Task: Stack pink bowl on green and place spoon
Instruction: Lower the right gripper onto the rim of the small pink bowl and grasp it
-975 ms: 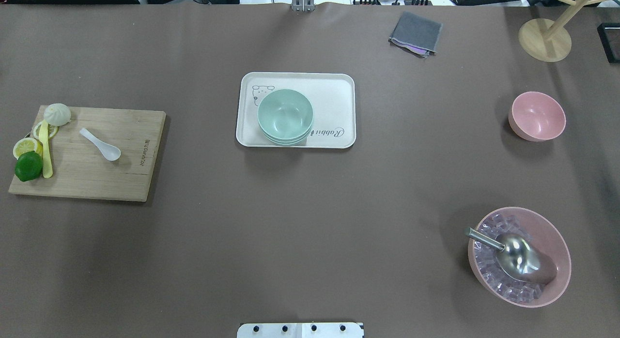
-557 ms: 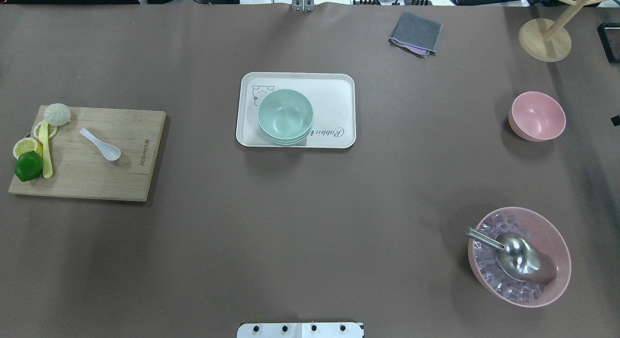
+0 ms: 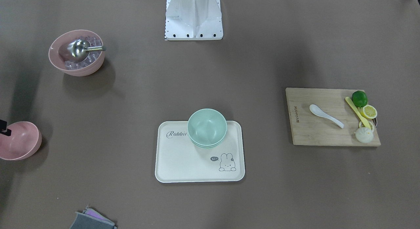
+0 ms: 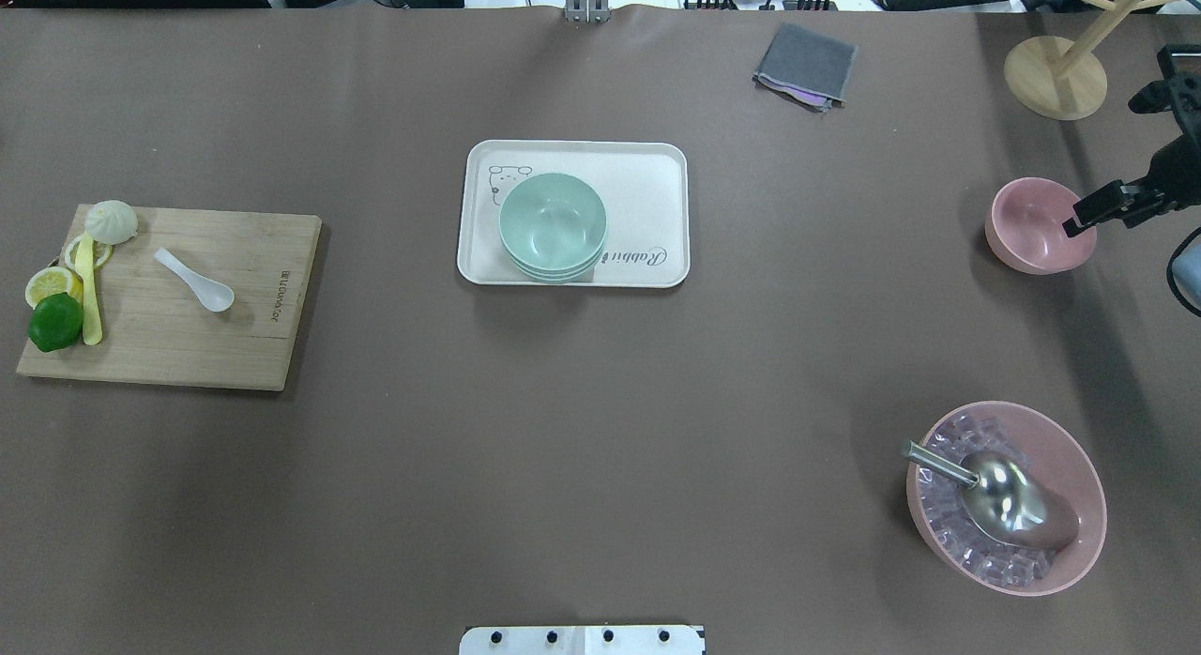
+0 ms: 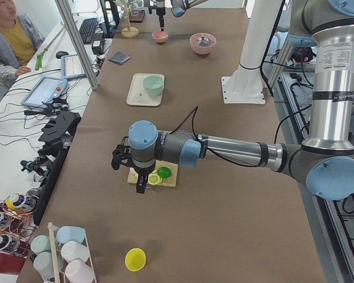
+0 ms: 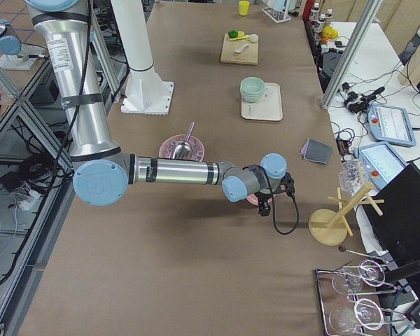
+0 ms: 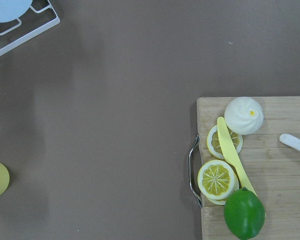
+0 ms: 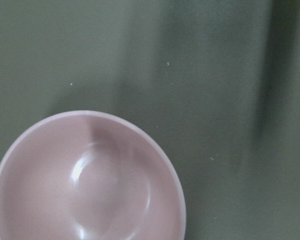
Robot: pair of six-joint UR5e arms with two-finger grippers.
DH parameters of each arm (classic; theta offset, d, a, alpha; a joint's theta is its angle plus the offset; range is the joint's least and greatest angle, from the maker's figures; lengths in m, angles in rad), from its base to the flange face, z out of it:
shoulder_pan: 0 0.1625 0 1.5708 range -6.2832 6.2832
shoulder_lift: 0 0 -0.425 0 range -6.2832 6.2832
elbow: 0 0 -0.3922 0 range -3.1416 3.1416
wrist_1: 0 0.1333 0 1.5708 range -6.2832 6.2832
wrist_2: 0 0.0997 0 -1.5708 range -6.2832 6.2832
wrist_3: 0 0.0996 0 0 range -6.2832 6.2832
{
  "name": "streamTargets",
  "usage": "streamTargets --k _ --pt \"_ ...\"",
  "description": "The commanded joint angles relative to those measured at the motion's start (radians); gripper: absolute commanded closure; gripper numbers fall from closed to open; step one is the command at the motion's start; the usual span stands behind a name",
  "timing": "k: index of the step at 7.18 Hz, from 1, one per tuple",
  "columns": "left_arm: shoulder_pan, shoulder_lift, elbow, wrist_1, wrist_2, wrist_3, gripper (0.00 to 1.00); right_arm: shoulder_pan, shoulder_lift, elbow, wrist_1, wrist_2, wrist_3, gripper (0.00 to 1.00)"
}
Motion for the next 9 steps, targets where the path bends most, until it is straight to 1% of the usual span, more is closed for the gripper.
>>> streamTargets --k 1,2,3,4,6,7,8,9 --pt "0.000 -0.007 -0.001 0.000 -0.004 -0.002 0.02 -0.019 0.001 -0.034 0.010 0.003 0.012 0.00" --pt "0.000 -0.007 -0.002 0.000 -0.007 -0.002 0.02 -0.019 0.003 -0.032 0.008 0.000 0.014 0.01" --pt "0.000 -0.005 -0.001 0.000 -0.007 -0.010 0.02 -0.019 0.003 -0.031 0.008 0.000 0.017 0.83" --pt "0.000 -0.005 -0.010 -0.001 -0.008 -0.036 0.02 -0.019 0.007 -0.034 0.008 -0.002 0.017 1.00" --pt "0.003 -0.005 0.001 -0.001 -0.007 -0.038 0.02 -0.019 0.020 -0.023 0.010 0.006 0.058 1.00" --pt "0.009 -0.016 -0.011 -0.001 -0.013 -0.112 0.02 -0.019 0.055 0.047 0.008 0.007 0.198 1.00" --pt "0.062 -0.046 -0.022 -0.013 -0.042 -0.269 0.02 -0.051 0.107 0.137 0.005 0.010 0.433 1.00" --pt "0.162 -0.063 -0.022 -0.073 -0.036 -0.392 0.02 -0.127 0.150 0.205 0.004 -0.003 0.633 1.00"
